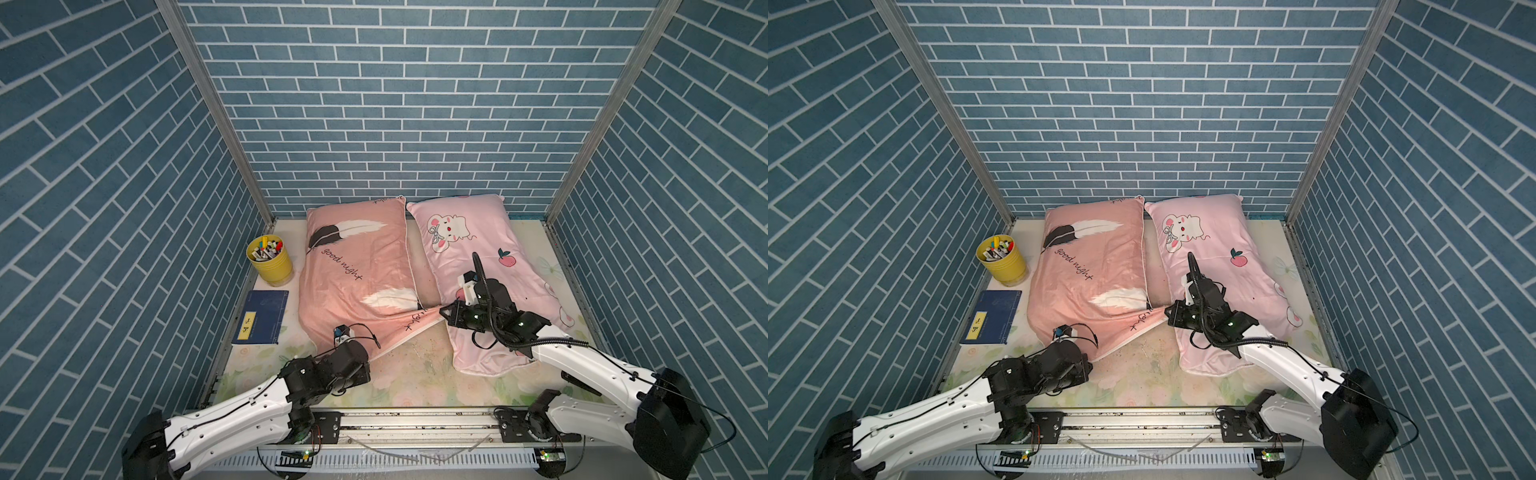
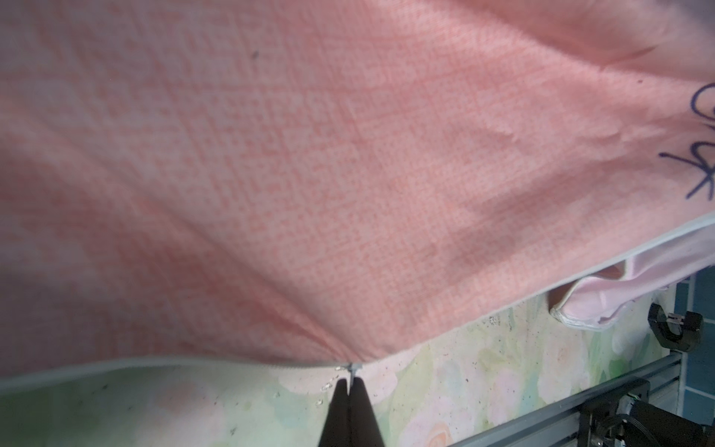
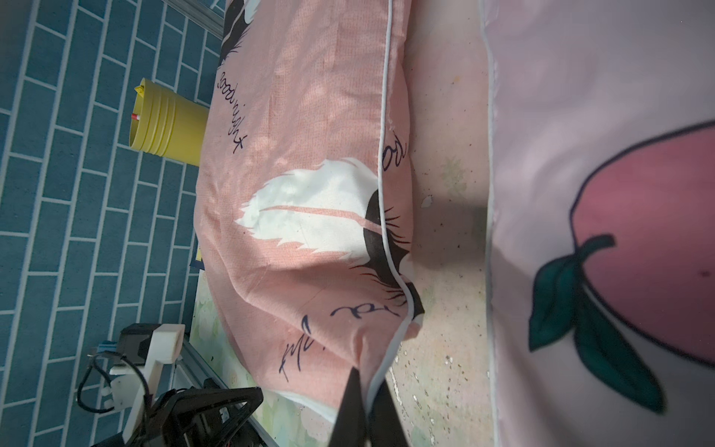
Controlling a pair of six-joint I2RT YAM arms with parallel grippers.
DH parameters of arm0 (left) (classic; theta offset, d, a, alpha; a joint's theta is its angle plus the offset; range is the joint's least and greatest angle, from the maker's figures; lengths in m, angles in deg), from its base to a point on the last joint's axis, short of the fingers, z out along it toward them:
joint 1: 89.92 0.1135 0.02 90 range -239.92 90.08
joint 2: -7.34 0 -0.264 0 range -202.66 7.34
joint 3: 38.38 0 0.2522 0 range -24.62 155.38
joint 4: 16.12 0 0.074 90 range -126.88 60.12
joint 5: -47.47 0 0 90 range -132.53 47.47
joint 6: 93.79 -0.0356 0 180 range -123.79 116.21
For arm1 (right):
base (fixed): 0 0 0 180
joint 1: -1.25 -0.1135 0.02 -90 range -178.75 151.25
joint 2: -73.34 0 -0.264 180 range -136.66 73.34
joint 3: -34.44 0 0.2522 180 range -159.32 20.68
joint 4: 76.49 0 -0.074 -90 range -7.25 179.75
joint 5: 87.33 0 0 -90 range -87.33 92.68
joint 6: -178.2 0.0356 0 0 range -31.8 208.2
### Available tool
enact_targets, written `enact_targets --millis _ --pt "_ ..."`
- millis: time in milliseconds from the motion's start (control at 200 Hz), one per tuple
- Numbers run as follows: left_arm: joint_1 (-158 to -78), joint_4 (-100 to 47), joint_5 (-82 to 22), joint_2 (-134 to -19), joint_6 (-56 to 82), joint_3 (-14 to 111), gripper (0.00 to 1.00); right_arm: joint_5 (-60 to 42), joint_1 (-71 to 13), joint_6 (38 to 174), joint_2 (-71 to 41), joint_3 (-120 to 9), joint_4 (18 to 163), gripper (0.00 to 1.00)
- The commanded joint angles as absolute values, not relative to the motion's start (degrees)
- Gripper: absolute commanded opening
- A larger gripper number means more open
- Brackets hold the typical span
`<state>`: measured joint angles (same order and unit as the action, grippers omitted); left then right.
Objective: Zip up pillowcases
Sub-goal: Zip the zipper on the pillowcase, then place the pillowcase at the center of the board.
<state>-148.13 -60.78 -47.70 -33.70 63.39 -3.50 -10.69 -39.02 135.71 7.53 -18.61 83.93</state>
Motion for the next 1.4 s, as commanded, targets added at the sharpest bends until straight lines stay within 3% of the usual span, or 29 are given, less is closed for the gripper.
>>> enact_targets --millis 0,900,1395 --pt "-148.01 -65.91 -49.05 -32.70 64.68 -5.32 0.00 -8.68 -37.72 133.91 7.07 -21.58 84.66 0.00" --pt "-147.79 -84.68 -59.66 -18.23 73.57 -7.31 0.00 -6.91 -33.89 133.73 6.63 -23.46 84.48 0.00" --pt "-147.83 -89.31 -62.73 -17.01 74.51 -5.38 0.00 -7.95 -33.45 134.08 6.01 -22.38 85.00 0.00"
